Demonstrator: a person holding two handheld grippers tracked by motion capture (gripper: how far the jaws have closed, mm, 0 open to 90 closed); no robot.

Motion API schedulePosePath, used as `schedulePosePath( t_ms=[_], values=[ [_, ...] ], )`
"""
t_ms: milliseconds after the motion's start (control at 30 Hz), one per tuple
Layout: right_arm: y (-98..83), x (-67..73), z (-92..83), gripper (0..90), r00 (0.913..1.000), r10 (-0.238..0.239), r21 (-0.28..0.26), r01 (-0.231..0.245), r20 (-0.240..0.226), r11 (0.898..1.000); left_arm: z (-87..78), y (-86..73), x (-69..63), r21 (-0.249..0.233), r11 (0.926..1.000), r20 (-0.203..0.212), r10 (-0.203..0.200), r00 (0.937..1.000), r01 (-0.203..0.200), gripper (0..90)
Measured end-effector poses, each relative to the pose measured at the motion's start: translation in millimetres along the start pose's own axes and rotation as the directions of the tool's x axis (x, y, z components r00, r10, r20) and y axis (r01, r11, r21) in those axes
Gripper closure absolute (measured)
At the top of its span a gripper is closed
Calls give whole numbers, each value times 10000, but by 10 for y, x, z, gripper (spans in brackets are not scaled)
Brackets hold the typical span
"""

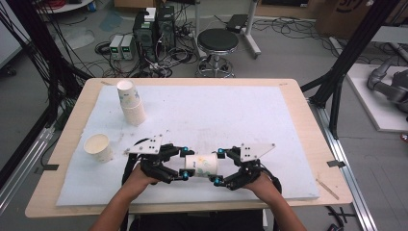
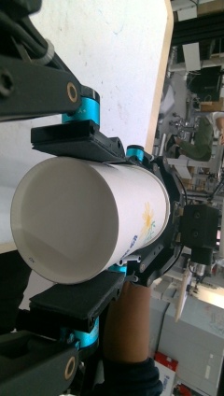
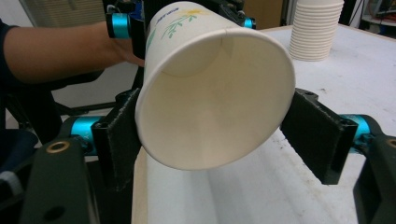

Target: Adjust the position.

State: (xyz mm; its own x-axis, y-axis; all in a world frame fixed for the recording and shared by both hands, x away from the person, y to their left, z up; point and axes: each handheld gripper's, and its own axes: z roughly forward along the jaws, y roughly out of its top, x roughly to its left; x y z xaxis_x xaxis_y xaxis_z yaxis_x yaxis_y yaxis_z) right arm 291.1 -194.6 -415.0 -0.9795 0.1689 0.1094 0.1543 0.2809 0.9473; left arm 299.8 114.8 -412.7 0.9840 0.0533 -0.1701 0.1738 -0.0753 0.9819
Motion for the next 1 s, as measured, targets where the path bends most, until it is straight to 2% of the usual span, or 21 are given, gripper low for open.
schedulePosePath(
  t_ms=[133, 300, 400, 533, 667, 733, 833, 1000],
  values=[
    [0, -7, -21, 276, 10000, 0, -288, -2, -90, 9996, -3, -11, 5, -36, 10000, 53, 3, 10000, -3, 366],
    [0, -15, -31, 290, 9999, 44, -314, -48, -126, 9995, 4, -17, 8, 36, 10000, 38, -84, 10000, 84, 364],
    [3, -19, -36, 291, 10000, 33, -260, -35, -74, 9997, 14, -20, 9, 245, 9995, -188, -211, 9996, 215, 346],
    [5, -20, -36, 291, 10000, 81, -87, -82, -15, 9999, 29, -1, -2, 738, 9965, -568, -341, 9978, 382, 225],
    [6, -26, -32, 292, 9999, 122, 50, -122, -16, 9999, 20, 42, -17, 927, 9951, -880, -249, 9958, 331, 177],
    [14, -21, -34, 292, 9999, 135, 143, -136, 75, 9998, -1, 70, -24, 1108, 9937, -1095, -53, 9940, 175, 172],
    [34, -20, -40, 292, 9997, 109, 283, -115, 211, 9995, -38, 110, -36, 1124, 9936, -1292, 14, 9916, 132, 160],
    [97, -32, -52, 292, 9978, 69, 909, -129, 659, 9958, -73, 142, -50, 1470, 9891, -1594, 216, 9870, 21, 155]
  ],
)
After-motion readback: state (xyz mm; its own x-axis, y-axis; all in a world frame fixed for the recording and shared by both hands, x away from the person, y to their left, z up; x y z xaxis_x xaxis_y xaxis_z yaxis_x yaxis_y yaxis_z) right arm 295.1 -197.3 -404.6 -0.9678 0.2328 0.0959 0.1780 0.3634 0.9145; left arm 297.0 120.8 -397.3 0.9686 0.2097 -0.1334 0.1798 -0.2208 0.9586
